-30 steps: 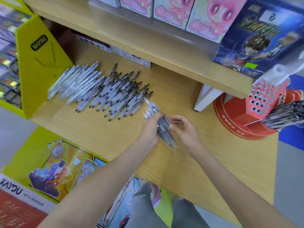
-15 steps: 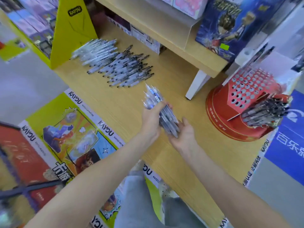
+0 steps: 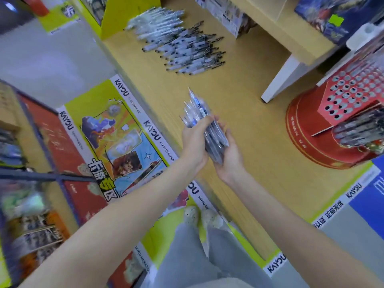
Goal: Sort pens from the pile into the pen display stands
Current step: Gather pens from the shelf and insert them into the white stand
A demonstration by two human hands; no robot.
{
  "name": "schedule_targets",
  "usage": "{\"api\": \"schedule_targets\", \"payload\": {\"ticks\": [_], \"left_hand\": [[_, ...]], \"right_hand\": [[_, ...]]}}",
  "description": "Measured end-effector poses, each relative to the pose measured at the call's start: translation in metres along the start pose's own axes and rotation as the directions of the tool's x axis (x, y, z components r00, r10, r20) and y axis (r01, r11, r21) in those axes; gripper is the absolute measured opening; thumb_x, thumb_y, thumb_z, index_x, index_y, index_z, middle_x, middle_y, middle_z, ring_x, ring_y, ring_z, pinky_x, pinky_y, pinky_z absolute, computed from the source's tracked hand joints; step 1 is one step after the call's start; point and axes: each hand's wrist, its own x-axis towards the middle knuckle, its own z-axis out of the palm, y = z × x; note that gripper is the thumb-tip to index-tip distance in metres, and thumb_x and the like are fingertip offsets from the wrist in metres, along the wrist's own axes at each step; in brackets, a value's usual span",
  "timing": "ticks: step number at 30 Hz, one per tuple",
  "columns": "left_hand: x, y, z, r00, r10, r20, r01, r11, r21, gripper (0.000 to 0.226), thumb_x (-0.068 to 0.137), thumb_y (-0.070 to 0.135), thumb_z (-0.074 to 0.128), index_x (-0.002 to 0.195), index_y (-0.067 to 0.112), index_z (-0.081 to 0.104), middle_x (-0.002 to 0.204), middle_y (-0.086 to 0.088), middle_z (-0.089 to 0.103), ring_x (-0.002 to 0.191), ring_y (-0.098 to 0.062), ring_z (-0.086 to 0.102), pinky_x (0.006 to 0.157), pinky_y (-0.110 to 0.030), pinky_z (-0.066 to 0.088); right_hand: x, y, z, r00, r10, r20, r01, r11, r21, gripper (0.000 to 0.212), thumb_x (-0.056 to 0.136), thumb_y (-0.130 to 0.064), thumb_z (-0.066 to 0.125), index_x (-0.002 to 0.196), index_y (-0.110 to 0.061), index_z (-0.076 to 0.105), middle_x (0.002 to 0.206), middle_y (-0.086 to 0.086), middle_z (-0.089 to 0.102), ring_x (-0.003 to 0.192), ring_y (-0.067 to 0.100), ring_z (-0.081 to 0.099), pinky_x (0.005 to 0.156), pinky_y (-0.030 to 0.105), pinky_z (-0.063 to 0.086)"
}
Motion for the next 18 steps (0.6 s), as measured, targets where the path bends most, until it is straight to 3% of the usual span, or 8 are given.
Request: {"api": "schedule_targets", "payload": {"ticks": [3, 5, 6, 8, 11, 15, 18], "left_hand": [[-0.005, 0.004, -0.01, 0.999, -0.051, -0.019, 0.052, 0.996, 0.066, 0.004, 0.087, 0.005, 0.063, 0.086, 0.001, 0.064, 0.072, -0.007, 0.068, 0.063, -0.021, 0.066, 0.068, -0.035, 0.057], [-0.01, 0.004, -0.011, 0.996, -0.086, 0.019, 0.082, 0.984, 0.156, 0.008, 0.088, 0.007, 0.063, 0.087, 0.0, 0.066, 0.068, -0.01, 0.066, 0.062, -0.022, 0.065, 0.064, -0.033, 0.056], [-0.014, 0.002, -0.009, 0.993, -0.105, 0.05, 0.093, 0.974, 0.206, 0.009, 0.089, 0.008, 0.062, 0.089, 0.0, 0.066, 0.069, -0.011, 0.066, 0.062, -0.022, 0.065, 0.062, -0.031, 0.055], [-0.023, -0.006, 0.004, 0.983, -0.143, 0.111, 0.109, 0.957, 0.268, 0.015, 0.09, 0.009, 0.061, 0.1, -0.002, 0.065, 0.079, -0.012, 0.067, 0.066, -0.021, 0.066, 0.06, -0.029, 0.055], [-0.036, -0.023, 0.038, 0.967, -0.145, 0.211, 0.069, 0.942, 0.33, 0.021, 0.088, 0.01, 0.063, 0.107, -0.001, 0.063, 0.088, -0.012, 0.066, 0.068, -0.019, 0.066, 0.063, -0.03, 0.053], [-0.058, -0.053, 0.102, 0.954, -0.091, 0.286, -0.023, 0.928, 0.371, 0.017, 0.091, 0.008, 0.059, 0.108, 0.004, 0.062, 0.092, -0.013, 0.065, 0.072, -0.022, 0.066, 0.064, -0.031, 0.054], [-0.074, -0.077, 0.148, 0.955, -0.04, 0.293, -0.071, 0.93, 0.361, 0.028, 0.091, 0.008, 0.06, 0.118, 0.001, 0.061, 0.106, -0.022, 0.066, 0.08, -0.027, 0.068, 0.068, -0.033, 0.056]], "right_hand": [[-0.004, -0.003, -0.005, 0.987, 0.048, 0.152, -0.016, 0.98, -0.2, 0.054, 0.101, -0.048, 0.023, 0.099, -0.016, 0.066, 0.095, 0.004, 0.073, 0.089, 0.014, 0.069, 0.081, 0.028, 0.052], [-0.006, -0.018, -0.01, 0.969, 0.042, 0.241, 0.053, 0.926, -0.373, 0.055, 0.101, -0.049, 0.021, 0.099, -0.016, 0.065, 0.101, 0.01, 0.069, 0.095, 0.019, 0.066, 0.088, 0.032, 0.05], [-0.006, -0.031, -0.012, 0.961, 0.011, 0.276, 0.121, 0.881, -0.457, 0.048, 0.101, -0.046, 0.026, 0.097, -0.015, 0.064, 0.098, 0.009, 0.068, 0.091, 0.019, 0.064, 0.085, 0.031, 0.049], [-0.008, -0.063, -0.02, 0.93, -0.077, 0.36, 0.288, 0.762, -0.58, 0.027, 0.101, -0.029, 0.041, 0.092, -0.01, 0.058, 0.077, 0.004, 0.057, 0.068, 0.014, 0.054, 0.063, 0.024, 0.044], [-0.017, -0.118, -0.042, 0.88, -0.132, 0.457, 0.423, 0.655, -0.626, 0.012, 0.096, -0.013, 0.051, 0.089, -0.004, 0.056, 0.065, 0.001, 0.05, 0.055, 0.013, 0.043, 0.049, 0.022, 0.04], [-0.032, -0.186, -0.091, 0.832, -0.144, 0.535, 0.517, 0.552, -0.654, 0.011, 0.092, -0.012, 0.058, 0.082, -0.008, 0.061, 0.069, 0.003, 0.057, 0.06, 0.015, 0.049, 0.061, 0.028, 0.047], [-0.045, -0.235, -0.124, 0.812, -0.167, 0.56, 0.544, 0.567, -0.619, 0.011, 0.091, -0.009, 0.059, 0.083, -0.003, 0.061, 0.079, 0.012, 0.062, 0.065, 0.021, 0.057, 0.06, 0.031, 0.048]]}}
